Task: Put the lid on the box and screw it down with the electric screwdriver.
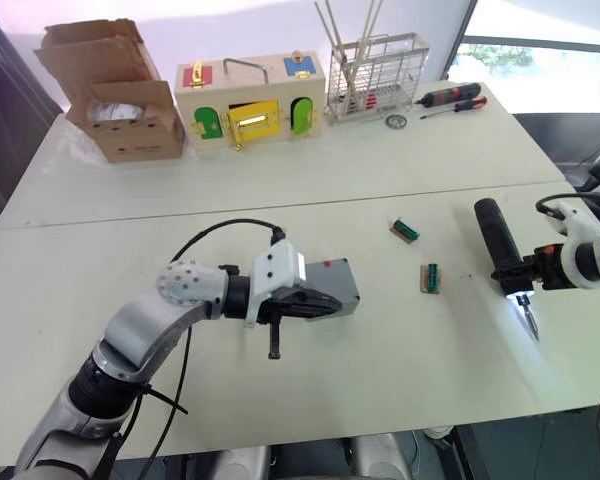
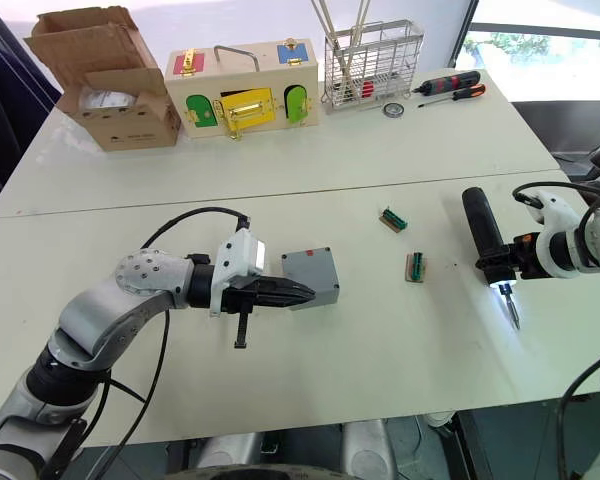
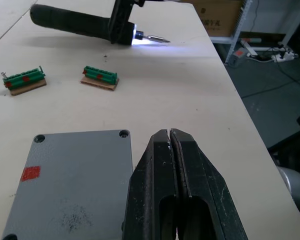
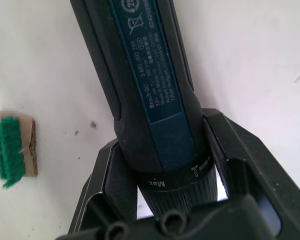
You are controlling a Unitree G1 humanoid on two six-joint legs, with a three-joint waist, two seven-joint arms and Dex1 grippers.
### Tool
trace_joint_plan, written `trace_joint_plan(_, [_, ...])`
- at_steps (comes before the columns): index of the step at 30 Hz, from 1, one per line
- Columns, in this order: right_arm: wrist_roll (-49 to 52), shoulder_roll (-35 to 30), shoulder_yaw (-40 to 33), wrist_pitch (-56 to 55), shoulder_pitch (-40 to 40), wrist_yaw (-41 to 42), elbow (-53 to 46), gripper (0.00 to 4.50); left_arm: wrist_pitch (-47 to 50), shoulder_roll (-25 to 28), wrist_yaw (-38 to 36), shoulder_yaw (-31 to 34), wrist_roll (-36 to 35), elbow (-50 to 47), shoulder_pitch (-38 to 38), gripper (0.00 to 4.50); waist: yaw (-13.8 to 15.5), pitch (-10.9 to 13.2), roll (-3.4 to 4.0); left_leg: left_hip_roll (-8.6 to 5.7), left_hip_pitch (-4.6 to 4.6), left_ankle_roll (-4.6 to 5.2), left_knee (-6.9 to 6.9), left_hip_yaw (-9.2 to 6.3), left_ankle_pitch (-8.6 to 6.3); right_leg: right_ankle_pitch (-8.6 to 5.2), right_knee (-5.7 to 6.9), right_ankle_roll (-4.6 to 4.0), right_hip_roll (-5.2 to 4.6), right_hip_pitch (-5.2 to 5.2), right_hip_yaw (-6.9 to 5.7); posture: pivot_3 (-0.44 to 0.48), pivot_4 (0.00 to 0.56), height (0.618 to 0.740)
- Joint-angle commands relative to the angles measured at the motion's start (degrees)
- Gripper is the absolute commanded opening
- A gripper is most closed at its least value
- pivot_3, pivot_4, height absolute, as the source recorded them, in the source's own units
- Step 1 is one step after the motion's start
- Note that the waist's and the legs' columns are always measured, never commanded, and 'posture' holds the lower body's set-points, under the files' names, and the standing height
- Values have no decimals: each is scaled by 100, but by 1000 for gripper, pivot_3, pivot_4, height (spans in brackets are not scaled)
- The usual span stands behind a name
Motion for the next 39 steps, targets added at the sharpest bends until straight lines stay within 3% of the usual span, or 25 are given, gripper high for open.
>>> trace_joint_plan(1, [-387, 92, -2, -425, -365, 257, 430, 1756, -65, 62, 29, 24, 38, -243, 21, 0, -9, 0, 0, 0, 0, 0, 0, 0, 0, 0, 0, 0, 1, 0, -1, 0, 150, 739])
trace_joint_plan(6, [-775, 297, 79, -629, -619, 515, 902, 1756, -18, 139, 78, 137, 21, -246, 67, 0, -18, -1, -3, 0, 5, -4, 1, 1, 2, 6, 4, 1, 3, 3, -1, 0, 150, 739])
trace_joint_plan(8, [-898, 348, 82, -658, -656, 593, 954, 2781, -2, 198, 110, 236, 11, -219, 108, 0, -17, -1, -2, -1, 7, -3, 2, 1, 2, 10, 4, 2, 3, 7, -1, 0, 150, 739])
trace_joint_plan(13, [-1067, 515, -119, -631, -667, 472, 816, 4451, -117, 327, 179, 821, -48, 391, 133, 0, -15, -1, -2, -1, 8, -7, 2, 0, 4, 10, 4, 2, 4, 7, -1, 0, 150, 739])
trace_joint_plan(20, [-1117, 429, -869, -1442, -684, 143, 13, 4480, -260, 710, 114, 1432, 62, 1044, 232, 0, -14, -2, -1, -2, 5, -10, 2, -1, 6, 10, 6, 3, 5, 1, -3, 0, 150, 739])
trace_joint_plan(23, [-930, 396, -1274, -2046, -311, 358, -1001, 4480, -191, 928, 117, 1472, 128, 945, 522, 0, -28, -3, 0, -1, 3, -11, -5, 4, 6, 10, 10, 3, 5, -12, 0, 0, 150, 739])
trace_joint_plan(27, [15, 432, -1757, -2284, 1219, 1300, -3307, 4480, -97, 944, 176, 1253, 177, 735, 777, 0, 24, -6, -12, 6, 2, -12, -9, -14, 6, 9, 10, 4, 9, -5, -17, 0, 150, 739])
trace_joint_plan(29, [514, 553, -1720, -2017, 2038, 1473, -4417, 4480, -165, 858, 212, 1007, 355, 826, 773, 0, 69, -7, -13, 9, 1, -11, 0, -23, 5, 9, 9, 4, 5, 6, -19, 0, 150, 739])
trace_joint_plan(32, [727, 814, -1459, -1931, 2642, 1355, -5210, 4480, -211, 646, 246, 738, 511, 1032, 575, 0, 114, -7, -13, 5, 8, 16, 11, -23, -10, 16, 11, 10, 3, 17, -15, 0, 150, 739])
trace_joint_plan(39, [551, 1523, -968, -2147, 2916, 764, -5411, 4480, -438, 334, 149, 151, 976, 1468, 145, 0, 130, -7, -13, 0, 5, 17, 73, -38, -11, 23, 11, 10, 5, 45, -24, 0, 150, 739])
